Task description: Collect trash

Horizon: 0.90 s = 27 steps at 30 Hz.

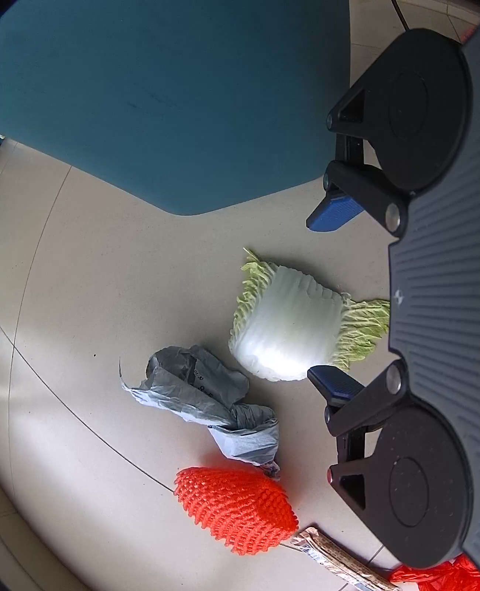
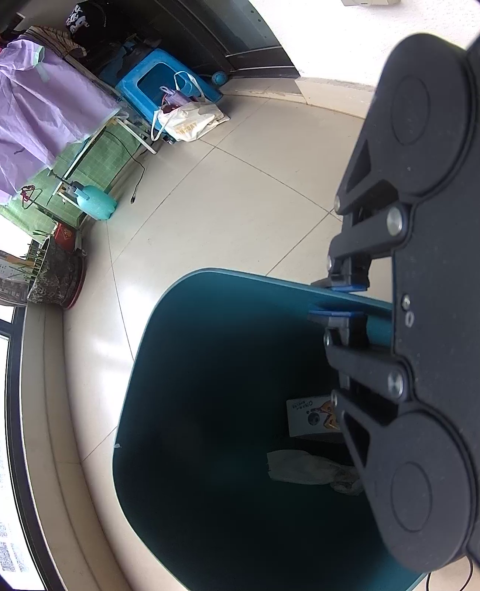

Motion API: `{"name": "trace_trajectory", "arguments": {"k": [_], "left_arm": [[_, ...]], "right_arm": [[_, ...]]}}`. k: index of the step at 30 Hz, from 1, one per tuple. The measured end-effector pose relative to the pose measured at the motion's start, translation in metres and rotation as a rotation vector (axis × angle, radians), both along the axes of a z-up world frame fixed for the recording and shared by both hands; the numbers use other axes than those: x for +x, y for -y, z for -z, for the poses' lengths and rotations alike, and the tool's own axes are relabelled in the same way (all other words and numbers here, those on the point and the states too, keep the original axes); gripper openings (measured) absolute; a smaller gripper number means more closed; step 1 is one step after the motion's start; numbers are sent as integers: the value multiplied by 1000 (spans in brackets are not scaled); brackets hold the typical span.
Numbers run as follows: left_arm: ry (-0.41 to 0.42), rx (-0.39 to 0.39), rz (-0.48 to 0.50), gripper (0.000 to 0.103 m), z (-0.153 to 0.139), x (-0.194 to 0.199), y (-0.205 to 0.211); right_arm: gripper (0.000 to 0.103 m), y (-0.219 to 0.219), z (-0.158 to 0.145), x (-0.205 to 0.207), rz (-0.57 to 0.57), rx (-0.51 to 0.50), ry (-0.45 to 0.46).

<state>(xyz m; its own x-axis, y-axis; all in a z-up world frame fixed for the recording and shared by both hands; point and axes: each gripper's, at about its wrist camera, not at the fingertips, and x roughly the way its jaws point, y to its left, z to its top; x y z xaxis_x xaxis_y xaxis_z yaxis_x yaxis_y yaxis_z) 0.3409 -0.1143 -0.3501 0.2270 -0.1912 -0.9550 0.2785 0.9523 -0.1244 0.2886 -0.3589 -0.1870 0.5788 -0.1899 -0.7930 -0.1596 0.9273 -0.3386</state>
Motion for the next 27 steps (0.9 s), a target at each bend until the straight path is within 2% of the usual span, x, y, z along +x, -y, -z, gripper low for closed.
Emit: {"name": "trace_trajectory", "arguments": {"k": [4, 16, 22, 27], "left_arm": [[6, 41, 37, 79, 13, 1, 8], [-53, 73, -32, 81, 45, 21, 1], [-27, 95, -35, 82, 48, 19, 3], [0, 130, -27, 77, 45, 9, 9]], "right_arm": [[10, 3, 3, 0, 14, 0, -16], [12, 8, 8, 2, 28, -5, -30], [12, 7, 9, 3, 26, -7, -31], [12, 7, 10, 3, 25, -8, -32]]}}
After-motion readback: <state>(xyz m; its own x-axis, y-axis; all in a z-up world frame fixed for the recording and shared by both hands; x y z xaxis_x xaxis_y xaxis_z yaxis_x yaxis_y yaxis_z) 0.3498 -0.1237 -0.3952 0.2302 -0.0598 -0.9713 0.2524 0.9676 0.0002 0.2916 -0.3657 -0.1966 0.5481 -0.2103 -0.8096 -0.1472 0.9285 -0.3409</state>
